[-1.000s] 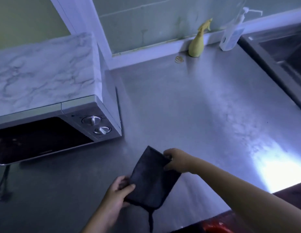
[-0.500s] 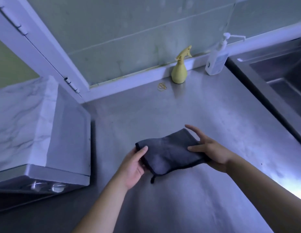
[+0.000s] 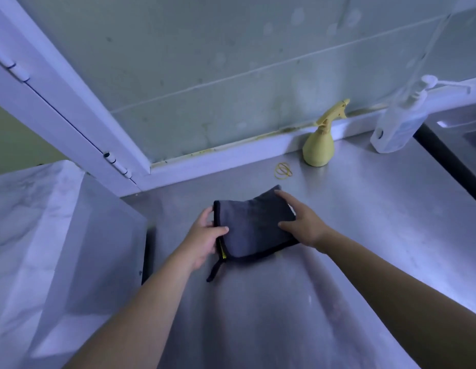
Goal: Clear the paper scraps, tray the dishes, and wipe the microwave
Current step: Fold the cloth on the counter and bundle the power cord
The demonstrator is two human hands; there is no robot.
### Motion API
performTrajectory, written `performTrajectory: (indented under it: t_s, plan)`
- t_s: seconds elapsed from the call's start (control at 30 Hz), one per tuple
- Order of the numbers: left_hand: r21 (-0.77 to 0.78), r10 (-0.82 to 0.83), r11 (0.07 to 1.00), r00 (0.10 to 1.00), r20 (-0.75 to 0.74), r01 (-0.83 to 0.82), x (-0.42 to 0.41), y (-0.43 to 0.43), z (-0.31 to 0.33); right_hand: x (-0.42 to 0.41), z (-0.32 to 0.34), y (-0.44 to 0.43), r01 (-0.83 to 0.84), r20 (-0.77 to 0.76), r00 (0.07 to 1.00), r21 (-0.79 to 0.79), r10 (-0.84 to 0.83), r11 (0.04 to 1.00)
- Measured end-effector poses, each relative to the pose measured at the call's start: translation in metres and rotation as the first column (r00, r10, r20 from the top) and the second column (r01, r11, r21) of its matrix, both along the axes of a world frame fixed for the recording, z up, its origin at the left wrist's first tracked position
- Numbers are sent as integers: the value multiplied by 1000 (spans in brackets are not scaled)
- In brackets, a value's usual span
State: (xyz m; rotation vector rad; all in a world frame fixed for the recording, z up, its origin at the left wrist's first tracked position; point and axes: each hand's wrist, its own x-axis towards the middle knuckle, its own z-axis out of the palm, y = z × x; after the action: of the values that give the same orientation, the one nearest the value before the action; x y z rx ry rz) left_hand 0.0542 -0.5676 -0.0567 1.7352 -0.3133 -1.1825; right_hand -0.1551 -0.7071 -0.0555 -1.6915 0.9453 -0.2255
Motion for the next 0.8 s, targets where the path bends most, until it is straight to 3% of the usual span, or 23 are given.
performTrajectory:
  t_s: [0.13,0.2,0.23,0.27,0.3,0.33,0.37,0.43,0.5,0.6,0.8]
  plan:
    - [-69,135,990,975,179,-125,41,-47,-5,57,-5,-43,-35,-28,999,-134,31,990]
    - [9,76,996,892,445,-90,55,-63,-15,79,-14,-60,-98,-177,982,-233,57,967]
    - [118,-46,992,744,666,-44,59,-69,-21,87,-20,-64,-148,-332,942,-318,36,936]
    - [222,-184,975,522,833,-11,61,-74,-29,93,-26,-65,-196,-461,887,-423,-24,885]
    - [290,-287,956,315,905,38,61,-78,-37,100,-34,-63,-231,-512,855,-523,-86,820]
    - [354,-369,929,186,911,111,57,-83,-45,105,-42,-58,-252,-505,856,-596,-112,763]
    - [419,-444,889,126,887,184,53,-87,-53,110,-52,-53,-272,-483,871,-632,-94,726]
    - [527,-566,816,145,811,237,44,-90,-73,116,-74,-42,-337,-484,875,-637,-19,694]
    - [542,-576,815,185,796,205,40,-89,-88,117,-88,-41,-369,-496,868,-650,-4,664]
    - [538,-556,830,165,814,147,39,-86,-95,117,-95,-45,-390,-504,863,-686,-15,614]
    - [609,-633,775,209,746,171,39,-87,-85,115,-78,-46,-412,-523,850,-591,60,694]
